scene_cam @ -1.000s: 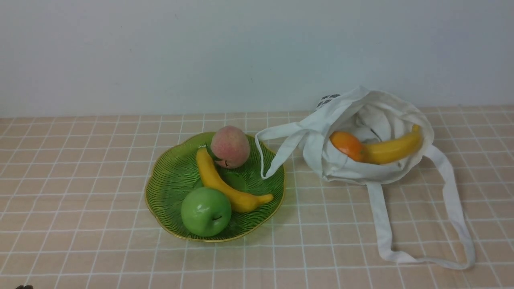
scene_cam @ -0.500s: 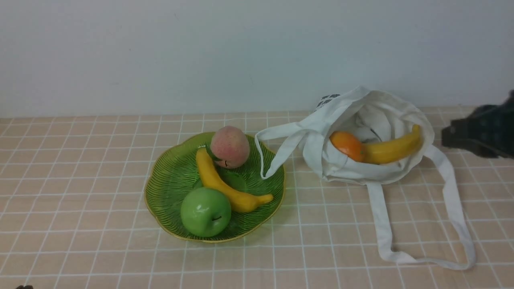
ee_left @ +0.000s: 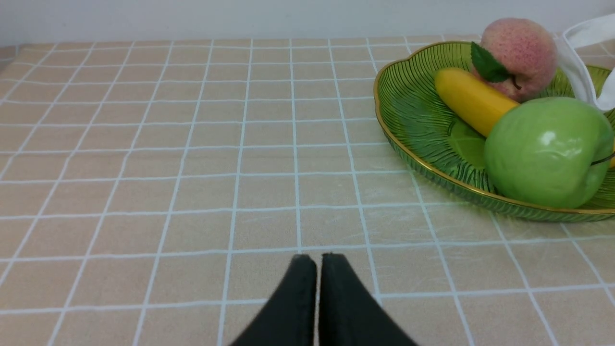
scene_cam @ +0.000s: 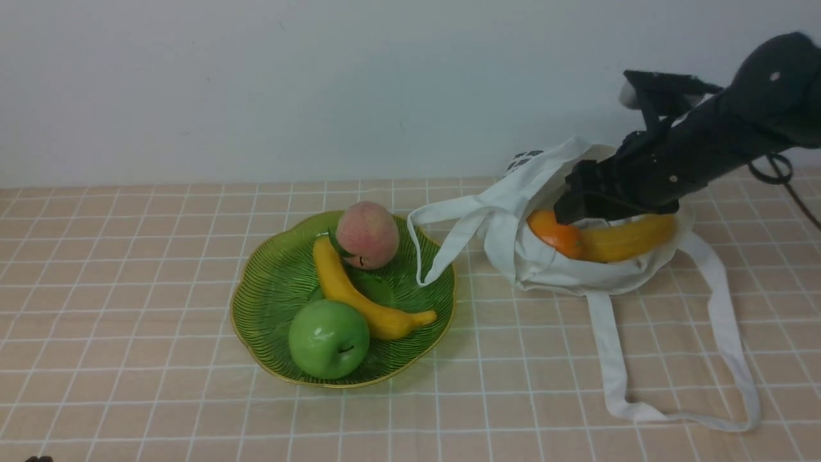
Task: Take the fruit out of the bag on the brown coffee tablecloth and place them on the plate.
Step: 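Reach into the bag and grasp a fruit with the right gripper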
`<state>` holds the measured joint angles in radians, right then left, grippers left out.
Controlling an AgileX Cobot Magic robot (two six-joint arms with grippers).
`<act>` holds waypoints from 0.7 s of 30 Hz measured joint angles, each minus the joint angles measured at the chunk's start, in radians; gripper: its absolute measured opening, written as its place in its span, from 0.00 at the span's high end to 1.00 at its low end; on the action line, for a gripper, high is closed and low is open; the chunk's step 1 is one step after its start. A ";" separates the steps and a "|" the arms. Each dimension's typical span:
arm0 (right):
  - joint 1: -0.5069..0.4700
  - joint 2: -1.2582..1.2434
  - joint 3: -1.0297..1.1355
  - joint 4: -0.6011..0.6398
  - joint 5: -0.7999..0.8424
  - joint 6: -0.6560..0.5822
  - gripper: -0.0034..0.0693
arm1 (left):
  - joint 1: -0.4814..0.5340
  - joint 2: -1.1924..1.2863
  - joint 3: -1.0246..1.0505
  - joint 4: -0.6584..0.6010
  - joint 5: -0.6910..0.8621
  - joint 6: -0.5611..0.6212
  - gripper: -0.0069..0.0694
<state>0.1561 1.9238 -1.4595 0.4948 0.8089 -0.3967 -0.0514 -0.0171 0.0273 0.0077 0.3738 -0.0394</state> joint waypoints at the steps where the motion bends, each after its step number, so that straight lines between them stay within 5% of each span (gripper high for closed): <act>1: 0.000 0.019 -0.013 0.000 0.001 0.001 0.23 | 0.000 0.000 0.000 0.000 0.000 0.000 0.92; 21: 0.022 0.133 -0.028 0.082 -0.063 -0.003 0.22 | 0.000 0.000 0.000 0.000 0.000 0.000 0.92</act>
<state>0.1776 2.0567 -1.4871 0.5767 0.7461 -0.4000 -0.0514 -0.0171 0.0273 0.0077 0.3738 -0.0394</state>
